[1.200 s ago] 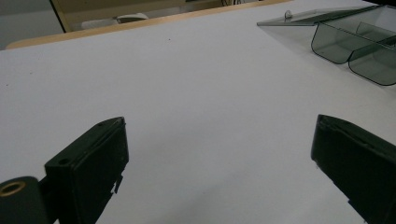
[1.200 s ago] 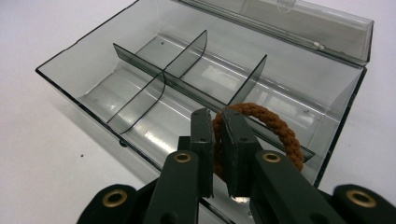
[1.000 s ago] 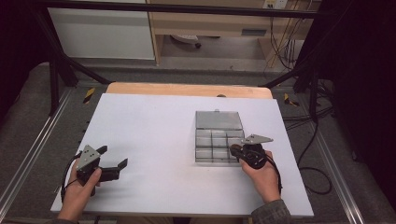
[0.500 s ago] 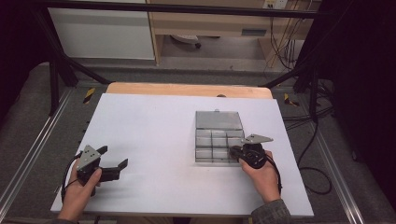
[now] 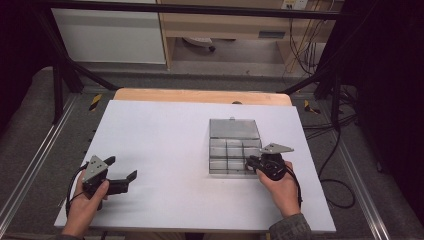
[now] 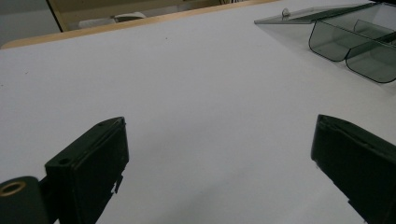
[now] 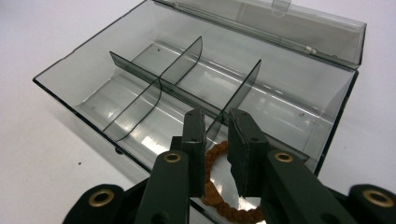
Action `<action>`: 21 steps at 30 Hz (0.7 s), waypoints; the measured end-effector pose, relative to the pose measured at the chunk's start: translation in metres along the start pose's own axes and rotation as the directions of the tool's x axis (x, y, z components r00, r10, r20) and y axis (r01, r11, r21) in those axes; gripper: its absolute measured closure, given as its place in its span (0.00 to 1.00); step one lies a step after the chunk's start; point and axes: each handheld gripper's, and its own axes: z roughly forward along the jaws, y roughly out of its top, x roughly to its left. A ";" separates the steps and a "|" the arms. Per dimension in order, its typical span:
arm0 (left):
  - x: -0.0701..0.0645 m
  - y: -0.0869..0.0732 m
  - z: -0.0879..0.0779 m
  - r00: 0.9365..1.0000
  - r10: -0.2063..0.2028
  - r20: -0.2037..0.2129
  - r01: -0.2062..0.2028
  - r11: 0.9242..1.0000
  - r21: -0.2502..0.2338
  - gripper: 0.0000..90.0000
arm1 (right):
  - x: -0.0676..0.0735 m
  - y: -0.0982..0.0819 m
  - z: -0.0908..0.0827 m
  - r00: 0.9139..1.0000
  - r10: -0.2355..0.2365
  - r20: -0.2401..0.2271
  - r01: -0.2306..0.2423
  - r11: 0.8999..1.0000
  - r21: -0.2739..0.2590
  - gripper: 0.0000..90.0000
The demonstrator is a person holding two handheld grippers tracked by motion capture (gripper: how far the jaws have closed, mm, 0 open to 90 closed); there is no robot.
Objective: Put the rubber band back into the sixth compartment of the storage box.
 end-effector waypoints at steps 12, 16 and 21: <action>0.000 0.000 0.000 1.000 0.001 0.002 -0.001 1.000 0.000 0.05 | 0.001 0.002 -0.003 1.000 0.005 0.015 -0.004 0.999 -0.036 0.77; 0.000 0.000 0.000 1.000 0.001 0.002 -0.001 1.000 0.000 0.05 | 0.001 0.003 -0.004 1.000 0.008 0.023 -0.007 0.999 -0.054 0.73; 0.000 0.000 0.000 1.000 0.001 0.002 -0.001 1.000 0.000 0.05 | 0.002 0.005 -0.006 0.999 0.014 0.035 -0.011 0.997 -0.082 0.65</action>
